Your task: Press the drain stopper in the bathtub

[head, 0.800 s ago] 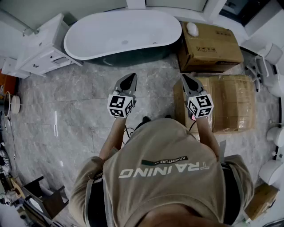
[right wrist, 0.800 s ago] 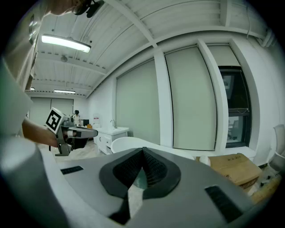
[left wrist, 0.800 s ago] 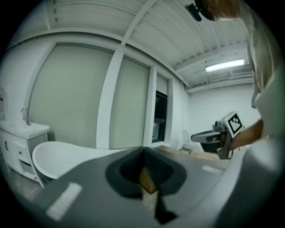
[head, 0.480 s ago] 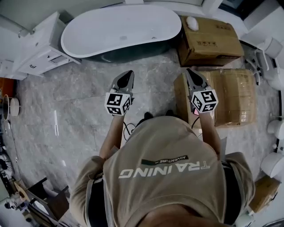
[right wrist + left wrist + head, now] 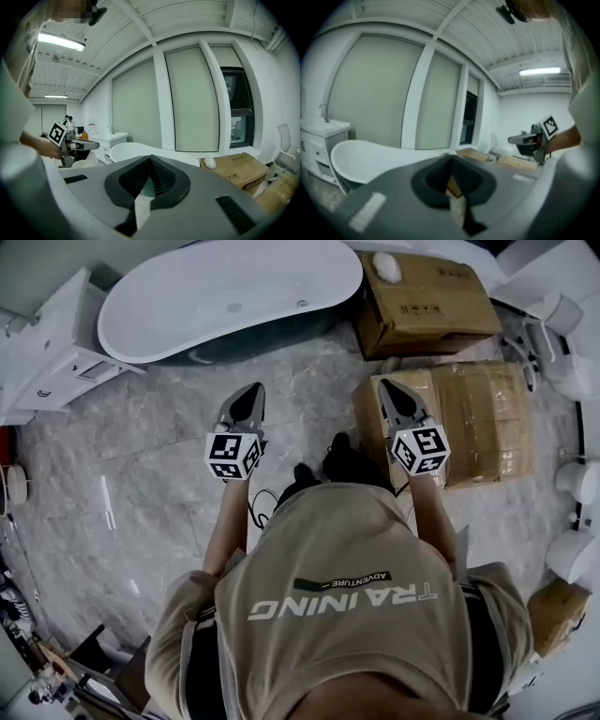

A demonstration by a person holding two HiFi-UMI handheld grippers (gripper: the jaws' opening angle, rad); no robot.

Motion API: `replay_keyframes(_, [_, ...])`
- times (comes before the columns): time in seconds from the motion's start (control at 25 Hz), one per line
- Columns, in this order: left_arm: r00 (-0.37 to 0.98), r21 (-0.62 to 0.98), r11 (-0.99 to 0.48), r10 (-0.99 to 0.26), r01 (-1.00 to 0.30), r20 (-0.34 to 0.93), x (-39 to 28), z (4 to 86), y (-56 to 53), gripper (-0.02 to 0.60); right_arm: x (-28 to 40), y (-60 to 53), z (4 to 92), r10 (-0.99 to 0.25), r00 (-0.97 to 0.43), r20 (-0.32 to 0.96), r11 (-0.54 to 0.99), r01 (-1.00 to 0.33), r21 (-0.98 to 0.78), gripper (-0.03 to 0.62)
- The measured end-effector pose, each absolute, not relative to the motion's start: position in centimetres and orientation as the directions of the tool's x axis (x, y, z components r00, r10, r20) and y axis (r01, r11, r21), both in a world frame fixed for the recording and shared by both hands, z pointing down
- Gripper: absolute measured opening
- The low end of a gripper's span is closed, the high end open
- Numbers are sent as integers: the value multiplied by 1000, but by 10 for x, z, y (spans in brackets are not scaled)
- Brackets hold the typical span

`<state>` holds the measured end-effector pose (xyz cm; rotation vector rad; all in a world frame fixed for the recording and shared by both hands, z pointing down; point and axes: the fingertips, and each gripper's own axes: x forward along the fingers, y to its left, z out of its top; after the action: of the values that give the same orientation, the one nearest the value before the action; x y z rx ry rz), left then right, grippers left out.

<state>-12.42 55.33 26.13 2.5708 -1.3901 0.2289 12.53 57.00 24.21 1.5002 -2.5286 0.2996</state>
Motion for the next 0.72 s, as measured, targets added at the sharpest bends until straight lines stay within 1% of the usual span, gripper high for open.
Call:
replay_keyframes(0.12, [527,97,-521,-814,-848,243,-124,261,533,2,139,550,247,-840,-475,263,471,-878,-84,8])
replay_keyframes(0.28, [520,72,-520,-816,-851,253,-107,257,501,2,156,509,259,-840,-481,250,471,-876,-105,8])
replay_keyframes(0.48, [494,64,-497,-824,-865,277,-92,250,459,2,165,448,258,-829,-516,215,499,-856,-134,8])
replay_keyframes(0.6, [459,56,-463,-841,-884,286,-87,247,431,2,172,416,264,-807,-547,222,529,-837,-139,8])
replay_keyframes(0.72, [436,81,-432,-855,-898,280,-76,244,409,2,182,388,273,-782,-573,246,551,-820,-156,8])
